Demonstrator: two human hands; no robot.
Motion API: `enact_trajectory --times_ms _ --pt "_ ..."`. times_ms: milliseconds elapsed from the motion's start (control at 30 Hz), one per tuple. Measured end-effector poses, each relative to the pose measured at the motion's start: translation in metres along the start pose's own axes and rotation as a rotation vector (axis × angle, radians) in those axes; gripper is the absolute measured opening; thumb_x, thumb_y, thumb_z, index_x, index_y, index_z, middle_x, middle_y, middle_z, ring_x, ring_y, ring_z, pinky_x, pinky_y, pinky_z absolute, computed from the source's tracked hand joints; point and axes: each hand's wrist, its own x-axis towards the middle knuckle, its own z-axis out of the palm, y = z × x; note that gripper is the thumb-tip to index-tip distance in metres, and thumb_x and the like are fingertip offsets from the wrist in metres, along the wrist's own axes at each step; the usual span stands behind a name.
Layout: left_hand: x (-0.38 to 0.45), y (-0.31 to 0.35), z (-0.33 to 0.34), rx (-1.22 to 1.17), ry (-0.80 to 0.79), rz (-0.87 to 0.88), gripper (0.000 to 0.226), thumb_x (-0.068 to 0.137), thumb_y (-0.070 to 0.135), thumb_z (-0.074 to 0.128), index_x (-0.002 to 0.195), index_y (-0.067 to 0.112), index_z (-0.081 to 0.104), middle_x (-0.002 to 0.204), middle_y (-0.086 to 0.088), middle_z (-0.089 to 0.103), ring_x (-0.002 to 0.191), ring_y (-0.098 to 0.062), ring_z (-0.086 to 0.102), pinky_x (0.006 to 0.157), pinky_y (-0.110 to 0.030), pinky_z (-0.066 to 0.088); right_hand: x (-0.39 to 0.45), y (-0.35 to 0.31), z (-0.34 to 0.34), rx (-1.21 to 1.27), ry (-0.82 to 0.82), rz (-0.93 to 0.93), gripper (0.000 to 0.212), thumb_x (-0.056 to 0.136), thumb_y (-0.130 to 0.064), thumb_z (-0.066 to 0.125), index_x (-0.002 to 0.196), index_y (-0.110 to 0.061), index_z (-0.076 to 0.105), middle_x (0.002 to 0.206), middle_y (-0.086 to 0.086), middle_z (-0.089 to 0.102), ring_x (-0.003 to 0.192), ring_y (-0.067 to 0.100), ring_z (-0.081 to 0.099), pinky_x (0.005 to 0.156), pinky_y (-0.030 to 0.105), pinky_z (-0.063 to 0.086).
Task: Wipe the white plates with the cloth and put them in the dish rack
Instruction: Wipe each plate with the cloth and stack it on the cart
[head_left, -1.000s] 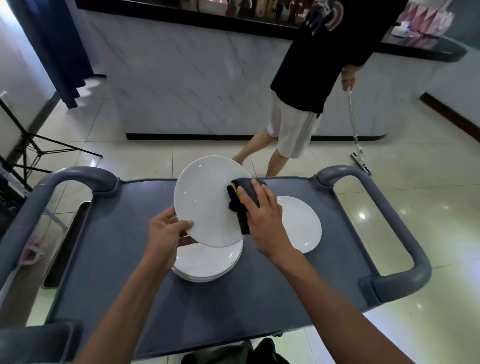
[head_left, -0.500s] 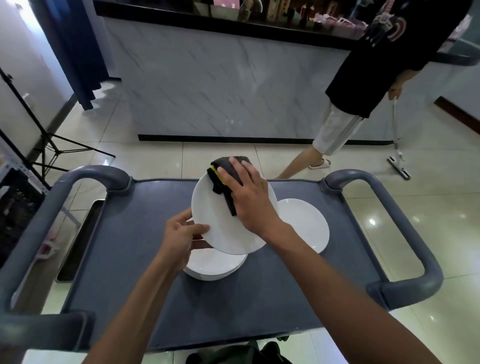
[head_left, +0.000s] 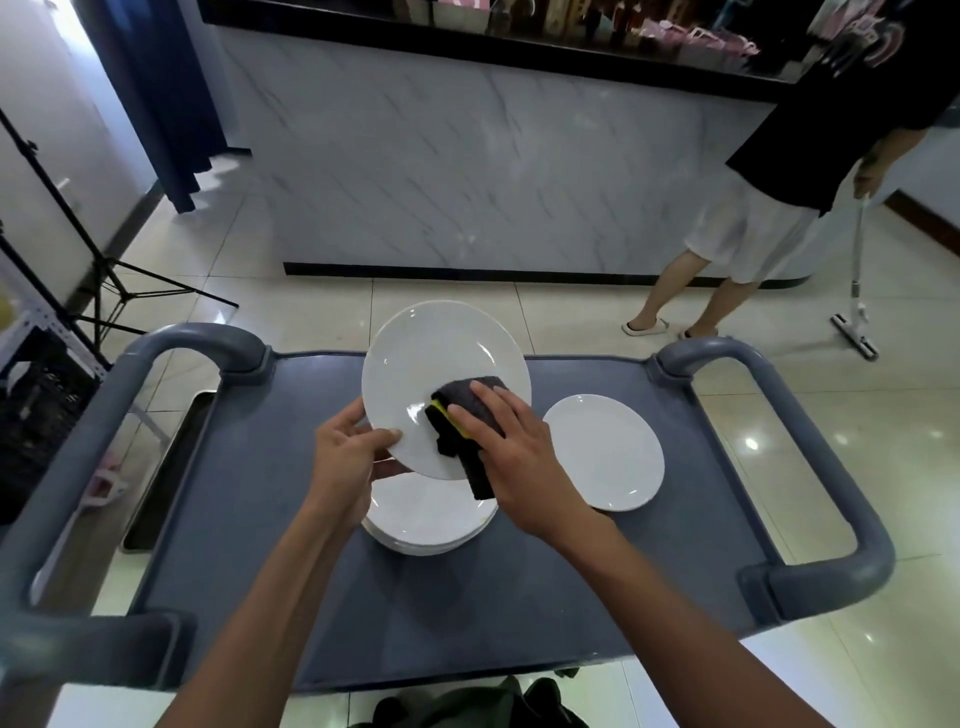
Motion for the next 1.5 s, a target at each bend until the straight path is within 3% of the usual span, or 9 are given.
enact_trajectory --times_ms 267,433,567,733,867,1167,1500 --pt "0.003 0.001 0.017 -0.016 -0.012 0.016 0.049 0.086 -0.016 0.054 0.126 0.010 0.066 0.099 -0.013 0.076 0.076 -0.032 0.073 0.061 -0.039 0.060 -0.019 0.002 0.000 -0.013 -0.004 0.053 0.071 0.089 -0.001 0.056 0.152 -0.030 0.038 0.163 0.004 0.022 0.148 0.030 0.022 0.103 0.050 0.038" --pt "0.002 0.000 0.032 0.006 -0.044 0.026 0.047 0.086 -0.017 0.053 0.116 0.015 0.071 0.090 -0.011 0.076 0.073 -0.031 0.071 0.061 -0.043 0.062 -0.015 -0.016 0.007 -0.003 0.047 0.056 0.081 0.082 0.001 0.057 0.154 -0.024 0.032 0.163 0.009 0.021 0.147 0.032 0.020 0.106 0.049 0.036" --pt "0.003 0.002 0.031 0.017 -0.078 0.017 0.044 0.086 -0.016 0.053 0.110 0.016 0.073 0.094 -0.014 0.076 0.077 -0.036 0.072 0.062 -0.043 0.061 0.001 -0.018 0.003 0.005 0.061 0.087 0.072 0.089 -0.006 0.050 0.155 -0.026 0.030 0.164 0.007 0.018 0.148 0.031 0.017 0.109 0.048 0.032" --pt "0.000 -0.001 0.026 0.057 -0.125 -0.011 0.046 0.082 -0.016 0.057 0.108 0.016 0.075 0.094 -0.018 0.076 0.078 -0.040 0.073 0.062 -0.046 0.060 0.025 -0.021 -0.004 -0.028 0.072 0.040 0.079 0.088 -0.014 0.066 0.155 -0.027 0.027 0.164 0.007 0.015 0.149 0.031 0.014 0.111 0.049 0.029" --pt "-0.007 -0.008 0.024 0.084 -0.169 -0.051 0.048 0.081 -0.015 0.059 0.113 0.017 0.074 0.096 -0.017 0.076 0.079 -0.038 0.073 0.060 -0.044 0.060 0.045 -0.020 -0.013 -0.077 0.077 0.007 0.076 0.092 -0.024 0.065 0.156 -0.030 0.024 0.165 0.006 0.013 0.150 0.030 0.011 0.111 0.049 0.026" --pt "-0.012 -0.004 0.016 0.021 -0.102 -0.035 0.048 0.081 -0.014 0.059 0.106 0.022 0.078 0.090 -0.013 0.076 0.069 -0.034 0.070 0.060 -0.042 0.059 0.065 0.000 -0.031 -0.102 0.197 0.101 0.063 0.096 -0.008 0.049 0.153 -0.028 0.033 0.162 0.007 0.021 0.148 0.031 0.016 0.110 0.051 0.031" --pt "-0.015 -0.002 0.027 -0.022 0.000 -0.009 0.047 0.084 -0.016 0.055 0.113 0.018 0.071 0.088 -0.007 0.077 0.068 -0.027 0.071 0.057 -0.037 0.059 0.041 0.031 -0.039 -0.084 0.151 0.253 0.070 0.092 -0.001 0.048 0.153 -0.031 0.032 0.163 0.001 0.018 0.146 0.027 0.016 0.109 0.047 0.031"
